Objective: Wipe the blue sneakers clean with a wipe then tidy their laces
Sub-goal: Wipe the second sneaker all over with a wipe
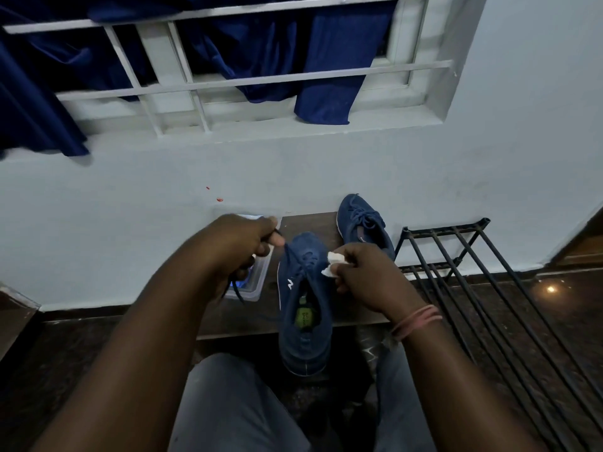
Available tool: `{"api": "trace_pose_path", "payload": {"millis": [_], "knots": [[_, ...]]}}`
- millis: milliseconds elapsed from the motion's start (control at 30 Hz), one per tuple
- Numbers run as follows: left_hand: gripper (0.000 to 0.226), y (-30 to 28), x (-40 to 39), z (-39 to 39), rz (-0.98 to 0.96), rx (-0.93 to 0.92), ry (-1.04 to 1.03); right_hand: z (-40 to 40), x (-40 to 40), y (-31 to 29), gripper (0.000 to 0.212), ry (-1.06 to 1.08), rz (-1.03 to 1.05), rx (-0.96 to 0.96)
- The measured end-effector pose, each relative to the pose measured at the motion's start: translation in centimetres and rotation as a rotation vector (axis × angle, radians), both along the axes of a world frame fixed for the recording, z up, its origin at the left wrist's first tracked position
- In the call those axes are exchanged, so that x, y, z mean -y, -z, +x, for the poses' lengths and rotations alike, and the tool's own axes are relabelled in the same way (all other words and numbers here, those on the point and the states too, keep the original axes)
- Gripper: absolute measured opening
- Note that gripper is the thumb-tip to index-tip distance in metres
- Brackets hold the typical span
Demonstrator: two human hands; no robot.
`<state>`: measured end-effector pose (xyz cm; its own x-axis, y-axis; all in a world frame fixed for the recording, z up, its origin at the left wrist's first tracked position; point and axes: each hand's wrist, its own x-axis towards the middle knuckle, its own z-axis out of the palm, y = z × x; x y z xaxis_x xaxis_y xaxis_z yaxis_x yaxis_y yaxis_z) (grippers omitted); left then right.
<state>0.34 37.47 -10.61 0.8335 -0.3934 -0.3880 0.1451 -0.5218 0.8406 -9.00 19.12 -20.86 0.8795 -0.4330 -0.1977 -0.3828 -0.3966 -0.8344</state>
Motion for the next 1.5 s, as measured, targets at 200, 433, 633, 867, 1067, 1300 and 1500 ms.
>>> {"api": "trace_pose_path", "payload": {"millis": [200, 433, 633, 867, 1067, 1300, 1500], "knots": [[0.036, -2.6, 2.4, 0.5, 0.054, 0.111, 0.144, 3.2, -3.0, 2.1, 0.025, -0.099, -0.190, -0.032], [0.034, -1.4, 4.3, 0.0, 0.041, 0.108, 0.199, 3.8, -3.1, 1.6, 0.050, -0.103, -0.281, 0.018], [0.030, -0.6, 3.6, 0.7, 0.022, 0.121, 0.077, 2.9, -2.9, -0.3, 0.029, -0.086, -0.181, 0.216], [0.035, -1.9, 3.2, 1.1, -0.003, 0.131, 0.071, 1.6, -2.0, -6.8, 0.011, 0.257, 0.249, 0.709], [0.035, -2.3, 3.6, 1.1, 0.011, 0.167, 0.050, -0.7, -2.7, -4.5, 0.008, 0.048, 0.118, 0.273], [0.034, -2.4, 4.3, 0.5, 0.019, 0.151, 0.057, 2.7, -7.2, 2.5, 0.017, 0.156, -0.184, 0.249], [0.032, -1.8, 4.2, 0.4, -0.018, 0.117, 0.057, 3.7, -7.7, 3.3, 0.014, 0.212, -0.274, 0.178]]}}
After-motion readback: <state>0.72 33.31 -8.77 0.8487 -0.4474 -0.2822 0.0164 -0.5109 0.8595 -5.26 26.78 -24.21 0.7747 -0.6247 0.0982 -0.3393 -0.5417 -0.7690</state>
